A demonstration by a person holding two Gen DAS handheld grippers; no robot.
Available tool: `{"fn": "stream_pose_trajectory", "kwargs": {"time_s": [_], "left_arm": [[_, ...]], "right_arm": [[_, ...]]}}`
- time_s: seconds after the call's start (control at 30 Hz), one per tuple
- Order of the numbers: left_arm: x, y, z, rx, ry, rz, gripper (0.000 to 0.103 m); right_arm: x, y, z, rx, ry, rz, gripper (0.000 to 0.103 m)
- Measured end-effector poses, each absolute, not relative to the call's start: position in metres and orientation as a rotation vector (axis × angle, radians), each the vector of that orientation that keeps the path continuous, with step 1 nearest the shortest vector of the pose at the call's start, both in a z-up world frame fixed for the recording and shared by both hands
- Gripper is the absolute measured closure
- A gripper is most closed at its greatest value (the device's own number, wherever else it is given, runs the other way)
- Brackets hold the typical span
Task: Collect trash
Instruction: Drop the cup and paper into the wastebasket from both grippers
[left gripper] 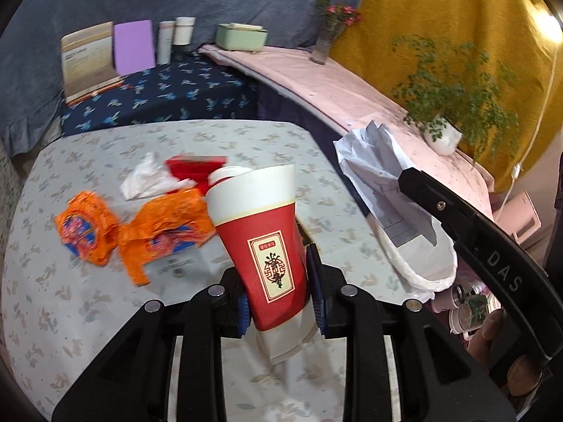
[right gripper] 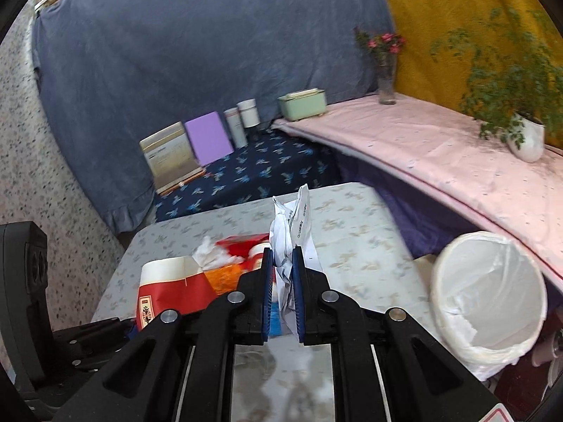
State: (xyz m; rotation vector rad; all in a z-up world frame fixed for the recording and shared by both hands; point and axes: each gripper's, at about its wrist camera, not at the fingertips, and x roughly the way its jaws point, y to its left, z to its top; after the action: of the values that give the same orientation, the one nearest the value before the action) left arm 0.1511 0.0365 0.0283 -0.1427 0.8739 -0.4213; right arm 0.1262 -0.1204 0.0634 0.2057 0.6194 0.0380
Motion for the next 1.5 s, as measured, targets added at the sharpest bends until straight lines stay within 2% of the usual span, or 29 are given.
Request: {"fn": "stream_pose_trajectory", "kwargs": {"time_s": [0.63,1.03,1.13,1.17,1.2,1.3,1.5], "left_arm": [[0.149,-0.154,0.025,0.032,0.878,-0.702,0.077],[0.17,-0.226,0.007,0.115,0.894,-0.81,0.076],[0.174,-0.234,0.004,0.121,0.889,-0.818,0.075],[0.175,-0.236,0.003,0.124,0.887,-0.817,0.069],[0.176,-0.238,0.002,0.126,0.885,-0.81,0.056],[0.181,-0.237,0.004,0.111,0.869,-0.778,0.042],[0.186,-0.227,0.006,0.087,0.874,-0.763,0.042]], "right_arm": [[0.081,-0.289,0.036,0.296,0.642,-0.282,0.092],[0.084,-0.341,0.005,0.334,0.681,-0.366,0.092],[0.087,-0.345,0.004,0.317,0.672,-0.391,0.087],[0.088,-0.346,0.004,0.315,0.67,-0.393,0.086],[0.088,-0.347,0.005,0.317,0.666,-0.397,0.081],[0.086,-0.353,0.007,0.323,0.655,-0.416,0.076],[0.08,-0.35,0.016,0.308,0.632,-0.429,0.06]]}}
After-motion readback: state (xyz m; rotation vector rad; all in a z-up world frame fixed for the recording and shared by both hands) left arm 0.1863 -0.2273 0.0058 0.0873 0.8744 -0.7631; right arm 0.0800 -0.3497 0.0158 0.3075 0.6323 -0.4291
